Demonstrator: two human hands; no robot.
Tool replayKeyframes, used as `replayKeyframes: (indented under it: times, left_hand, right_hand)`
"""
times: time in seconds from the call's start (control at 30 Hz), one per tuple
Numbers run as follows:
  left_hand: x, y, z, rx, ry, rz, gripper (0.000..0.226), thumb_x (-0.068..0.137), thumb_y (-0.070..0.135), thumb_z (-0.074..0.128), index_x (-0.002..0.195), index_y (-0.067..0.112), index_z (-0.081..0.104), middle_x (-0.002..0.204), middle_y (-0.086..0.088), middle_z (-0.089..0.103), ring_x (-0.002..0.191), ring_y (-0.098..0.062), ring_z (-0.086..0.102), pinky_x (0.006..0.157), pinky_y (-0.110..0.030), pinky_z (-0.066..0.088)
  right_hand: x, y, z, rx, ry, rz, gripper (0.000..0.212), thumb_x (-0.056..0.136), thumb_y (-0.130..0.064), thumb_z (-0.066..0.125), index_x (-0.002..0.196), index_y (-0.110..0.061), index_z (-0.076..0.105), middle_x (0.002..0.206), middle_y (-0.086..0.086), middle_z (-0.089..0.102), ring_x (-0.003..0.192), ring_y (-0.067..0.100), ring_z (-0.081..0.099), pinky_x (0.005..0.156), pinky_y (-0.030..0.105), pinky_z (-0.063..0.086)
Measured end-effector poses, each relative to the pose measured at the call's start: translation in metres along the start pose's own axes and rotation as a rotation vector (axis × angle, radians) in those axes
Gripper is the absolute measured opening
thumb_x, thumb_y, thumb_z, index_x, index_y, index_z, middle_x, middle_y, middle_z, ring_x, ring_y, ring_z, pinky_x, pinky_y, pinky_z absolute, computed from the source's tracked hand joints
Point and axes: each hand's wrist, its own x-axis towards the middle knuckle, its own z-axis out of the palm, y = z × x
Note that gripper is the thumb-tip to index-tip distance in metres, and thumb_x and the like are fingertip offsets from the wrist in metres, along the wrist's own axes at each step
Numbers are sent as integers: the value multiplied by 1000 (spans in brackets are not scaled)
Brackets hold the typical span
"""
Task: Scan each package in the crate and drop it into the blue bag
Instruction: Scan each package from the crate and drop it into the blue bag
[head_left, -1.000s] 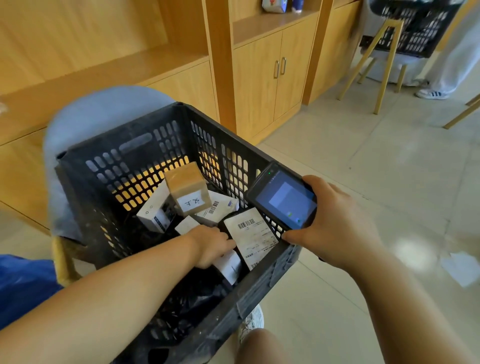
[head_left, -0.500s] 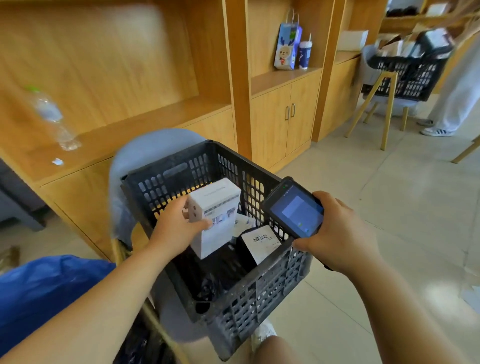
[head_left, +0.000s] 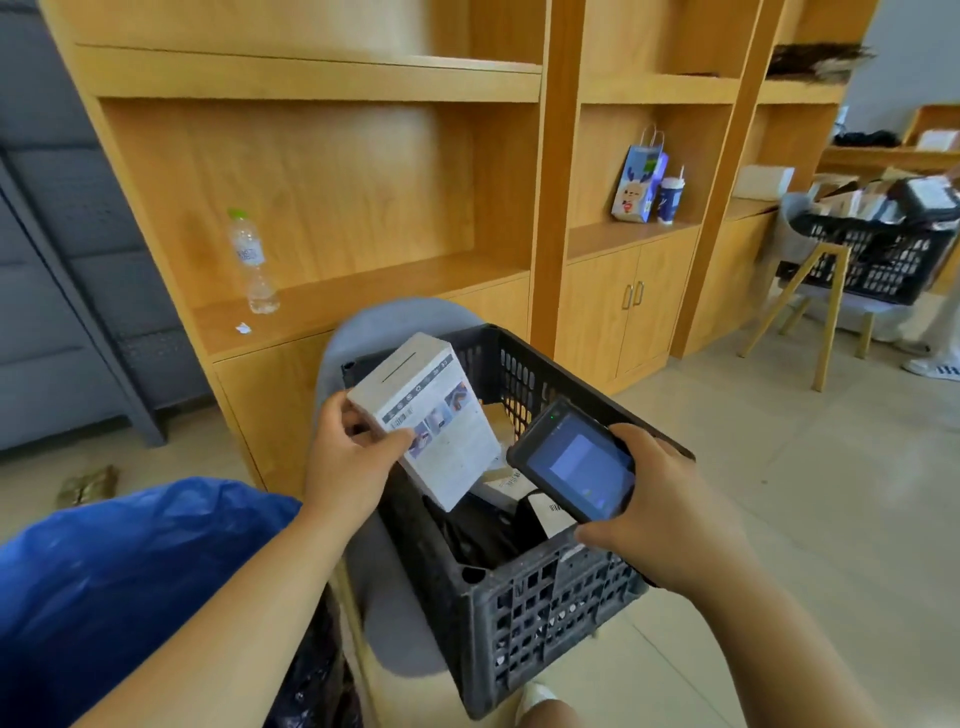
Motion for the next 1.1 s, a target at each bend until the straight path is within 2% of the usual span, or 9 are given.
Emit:
replayKeyframes:
  times: [0.1, 0.27, 0.43, 0.53, 0.67, 0.8, 0.93, 1.03, 1.1]
  left_hand:
    - [-9, 5, -5, 83, -77, 81, 56, 72, 10, 81, 96, 49, 48, 99, 26, 59, 87, 20, 57, 59, -2, 45]
    - [-13, 11, -4, 194, -233, 278, 63, 77, 9, 77, 103, 60, 49, 115, 23, 56, 111, 8, 52, 76, -12, 50]
    - [-5, 0, 3, 486, -333, 467, 52, 80, 10, 75, 118, 36, 51, 116, 23, 53, 117, -4, 47, 85, -27, 46]
    - [3, -12, 13, 686, -408, 438, 54, 84, 13, 69, 126, 38, 46, 132, 19, 50, 118, -12, 50, 81, -42, 52]
    - [16, -29, 42, 926, -572, 454, 51, 92, 18, 55, 132, 43, 37, 145, 24, 35, 111, -14, 55, 73, -36, 51]
    - [32, -53, 86, 926, -812, 398, 54, 95, 2, 47, 140, 31, 39, 149, 10, 36, 129, -17, 42, 95, -31, 40]
    - [40, -76, 132, 784, -866, 347, 48, 92, -7, 42, 124, 28, 51, 130, 6, 49, 122, -18, 46, 101, -30, 39]
    - [39, -90, 160, 823, -987, 293, 74, 82, -20, 37, 139, 27, 43, 153, 5, 31, 140, -14, 28, 109, -20, 19]
    - [35, -99, 173, 883, -1187, 231, 77, 78, -19, 41, 138, 30, 45, 158, 6, 19, 142, -15, 24, 109, -21, 19]
  right_hand:
    - [-4, -4, 0, 6, -8, -11, 97, 56, -50, 79, 136, -29, 29, 108, -8, 48, 87, 16, 52, 69, 38, 54]
    - [-9, -1, -1, 40, -1, -4, 96, 55, -49, 80, 135, -31, 30, 103, -8, 46, 84, 16, 53, 64, 38, 56]
    - [-9, 14, -3, 37, 32, 45, 93, 54, -47, 79, 133, -33, 32, 100, -8, 48, 76, 17, 56, 58, 37, 56]
    - [-4, 24, -2, 39, 38, 73, 92, 54, -48, 79, 131, -34, 31, 98, -7, 48, 71, 18, 56, 54, 37, 56]
    - [6, 39, 2, 35, 47, 89, 92, 52, -50, 77, 131, -34, 32, 98, -8, 48, 74, 17, 55, 56, 37, 56]
    - [24, 56, 7, 52, 42, 118, 88, 51, -49, 77, 126, -37, 33, 95, -11, 46, 72, 14, 54, 54, 37, 56]
    - [42, 79, 11, 67, 47, 160, 83, 50, -47, 76, 121, -41, 33, 90, -16, 45, 68, 13, 54, 51, 37, 55]
    - [51, 93, 13, 41, 70, 175, 80, 51, -47, 77, 117, -43, 32, 87, -20, 43, 65, 8, 52, 49, 35, 54]
    - [55, 101, 14, 14, 81, 183, 80, 50, -49, 77, 117, -42, 33, 87, -18, 45, 67, 7, 50, 52, 33, 53]
